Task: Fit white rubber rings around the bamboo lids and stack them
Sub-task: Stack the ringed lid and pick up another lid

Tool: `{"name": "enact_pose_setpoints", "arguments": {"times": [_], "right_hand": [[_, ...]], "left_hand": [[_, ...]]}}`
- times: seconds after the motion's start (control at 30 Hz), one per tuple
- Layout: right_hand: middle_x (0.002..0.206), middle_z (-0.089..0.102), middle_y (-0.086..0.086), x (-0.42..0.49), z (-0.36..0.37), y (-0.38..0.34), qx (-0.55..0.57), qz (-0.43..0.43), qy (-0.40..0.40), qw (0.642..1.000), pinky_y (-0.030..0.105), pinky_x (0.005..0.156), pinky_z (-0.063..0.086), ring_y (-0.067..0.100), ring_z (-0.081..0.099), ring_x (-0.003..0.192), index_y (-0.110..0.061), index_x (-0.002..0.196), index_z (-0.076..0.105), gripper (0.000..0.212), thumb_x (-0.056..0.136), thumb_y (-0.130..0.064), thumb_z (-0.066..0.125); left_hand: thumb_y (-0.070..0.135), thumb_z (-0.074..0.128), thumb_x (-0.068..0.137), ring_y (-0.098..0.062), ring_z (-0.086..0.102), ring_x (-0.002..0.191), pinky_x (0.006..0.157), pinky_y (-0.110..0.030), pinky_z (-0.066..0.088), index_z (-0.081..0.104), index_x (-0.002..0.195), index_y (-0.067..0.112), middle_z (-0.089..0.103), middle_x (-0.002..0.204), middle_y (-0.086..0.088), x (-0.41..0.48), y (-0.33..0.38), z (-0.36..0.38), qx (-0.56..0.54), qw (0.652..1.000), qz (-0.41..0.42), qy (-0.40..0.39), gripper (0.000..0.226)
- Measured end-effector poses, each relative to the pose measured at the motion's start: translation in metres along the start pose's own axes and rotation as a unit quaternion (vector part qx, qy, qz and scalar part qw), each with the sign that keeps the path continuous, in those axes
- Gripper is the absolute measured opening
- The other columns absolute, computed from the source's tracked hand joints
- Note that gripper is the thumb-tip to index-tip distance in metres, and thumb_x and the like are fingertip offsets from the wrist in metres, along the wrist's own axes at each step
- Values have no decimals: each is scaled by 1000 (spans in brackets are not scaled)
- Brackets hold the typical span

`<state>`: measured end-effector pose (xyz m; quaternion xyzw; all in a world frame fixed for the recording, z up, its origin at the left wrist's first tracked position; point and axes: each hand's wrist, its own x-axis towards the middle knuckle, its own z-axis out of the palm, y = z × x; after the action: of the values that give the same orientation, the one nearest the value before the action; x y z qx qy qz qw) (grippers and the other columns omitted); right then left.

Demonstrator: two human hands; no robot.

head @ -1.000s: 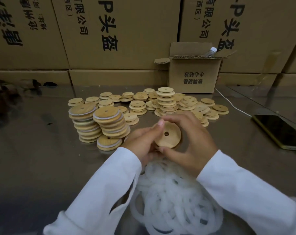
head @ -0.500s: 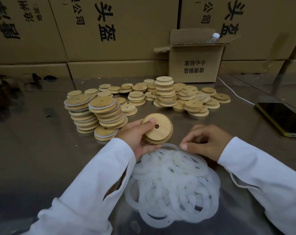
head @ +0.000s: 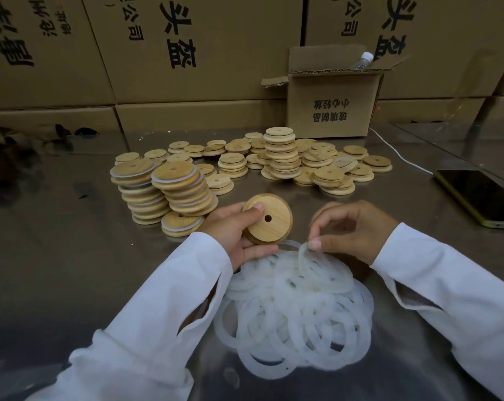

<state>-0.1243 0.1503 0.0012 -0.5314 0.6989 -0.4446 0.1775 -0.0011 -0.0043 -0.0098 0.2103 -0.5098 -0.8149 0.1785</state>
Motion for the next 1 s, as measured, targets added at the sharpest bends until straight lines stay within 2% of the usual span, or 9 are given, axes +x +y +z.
{"name": "enact_pose_setpoints", "arguments": {"times": [0.07, 0.2, 0.3, 0.43, 0.53, 0.6, 0.8, 1.0], "right_hand": [[74, 67, -2, 0, 0, -3, 90, -7, 39, 995, 28, 77, 53, 13, 63, 74, -27, 61, 71, 8, 55, -32, 72], [65, 67, -10, 3, 9, -9, 164, -28, 150, 975, 11, 66, 47, 0, 61, 66, -19, 68, 67, 3, 68, -17, 69], [62, 67, -10, 7, 21, -11, 155, -10, 216, 964, 9, 64, 48, 0, 60, 63, -17, 69, 67, 15, 76, -4, 68], [61, 67, -11, 8, 33, -15, 128, 19, 276, 952, 6, 59, 46, -2, 59, 59, -21, 66, 68, 17, 77, -9, 71], [57, 65, -15, 7, 37, -17, 111, 31, 325, 939, 4, 55, 43, -5, 57, 56, -25, 64, 66, 19, 76, -11, 71], [60, 64, -13, 6, 39, -17, 78, 27, 350, 933, 4, 57, 42, -4, 56, 59, -26, 65, 65, 18, 76, -14, 71], [66, 59, -11, 6, 43, -15, 31, 27, 339, 940, 4, 61, 41, -4, 52, 64, -31, 73, 60, 14, 77, -21, 69], [65, 62, -11, 8, 40, -15, 92, 59, 328, 938, 2, 57, 41, -7, 54, 57, -26, 66, 64, 19, 79, -13, 68]], "left_hand": [[11, 56, 88, -25, 69, 61, 50, -37, 57, 61, 91, 5, 70, 75, -11, 0, 1, 1, -2, 1000, -7, 0, 9], [17, 56, 89, -23, 69, 58, 49, -38, 57, 61, 90, 7, 70, 74, -11, -2, 3, 6, 2, 1000, -14, -4, 11], [25, 54, 90, -24, 69, 65, 50, -36, 57, 61, 98, 10, 66, 92, -14, -4, 3, 9, 19, 1000, -17, -10, 19], [40, 55, 85, -23, 70, 74, 53, -34, 57, 63, 99, 12, 68, 98, -14, -7, 1, 11, 38, 999, -7, -34, 32], [30, 54, 89, -21, 69, 79, 57, -29, 57, 65, 95, 14, 68, 97, -14, -10, -4, 14, 89, 995, 28, -45, 21], [23, 51, 92, -19, 68, 78, 56, -27, 58, 64, 91, 14, 67, 91, -11, -11, -7, 16, 109, 992, 36, -45, 16], [23, 46, 95, -20, 66, 78, 57, -28, 58, 62, 91, 17, 65, 89, -9, -13, -6, 20, 105, 993, 33, -47, 18], [22, 44, 96, -24, 65, 86, 60, -31, 59, 62, 95, 16, 64, 96, -12, -15, -5, 20, 116, 991, 41, -51, 19]]}}
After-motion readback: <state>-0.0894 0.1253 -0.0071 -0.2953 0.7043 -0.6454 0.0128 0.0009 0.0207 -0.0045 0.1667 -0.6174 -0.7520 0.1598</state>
